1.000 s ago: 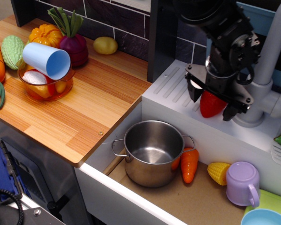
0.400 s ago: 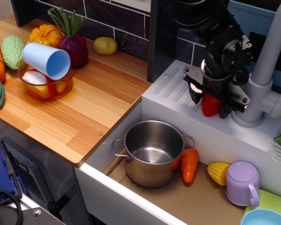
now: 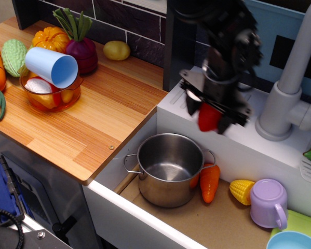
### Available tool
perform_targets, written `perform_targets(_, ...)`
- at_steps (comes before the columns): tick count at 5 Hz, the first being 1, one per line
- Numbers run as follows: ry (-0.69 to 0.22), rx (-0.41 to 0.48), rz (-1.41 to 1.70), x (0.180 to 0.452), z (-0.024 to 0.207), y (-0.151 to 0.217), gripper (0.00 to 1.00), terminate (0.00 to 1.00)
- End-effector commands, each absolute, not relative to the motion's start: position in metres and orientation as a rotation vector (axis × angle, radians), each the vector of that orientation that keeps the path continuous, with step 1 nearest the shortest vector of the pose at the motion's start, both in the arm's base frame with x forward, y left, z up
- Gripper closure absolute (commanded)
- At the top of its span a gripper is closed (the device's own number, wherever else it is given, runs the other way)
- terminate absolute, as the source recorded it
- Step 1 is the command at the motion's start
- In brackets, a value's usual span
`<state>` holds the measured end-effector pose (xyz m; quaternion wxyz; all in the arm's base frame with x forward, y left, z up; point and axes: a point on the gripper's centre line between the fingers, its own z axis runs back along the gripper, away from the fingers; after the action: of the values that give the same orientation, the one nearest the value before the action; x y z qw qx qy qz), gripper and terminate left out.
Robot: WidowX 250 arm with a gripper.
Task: Put strawberry in pot
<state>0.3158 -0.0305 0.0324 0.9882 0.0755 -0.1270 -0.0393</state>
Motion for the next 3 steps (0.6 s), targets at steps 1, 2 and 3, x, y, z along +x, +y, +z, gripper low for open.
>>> perform_targets(1,-0.249,0.177,-0.103,0.301,0.050,-0.002,1.00,0.00)
perform_targets(2,-0.272,0.142,-0.130,0.297,0.039,0.000,0.00,0.00)
perform_targets(3,-0.272,0.142,-0.130,0.297,0.039,0.000,0.00,0.00)
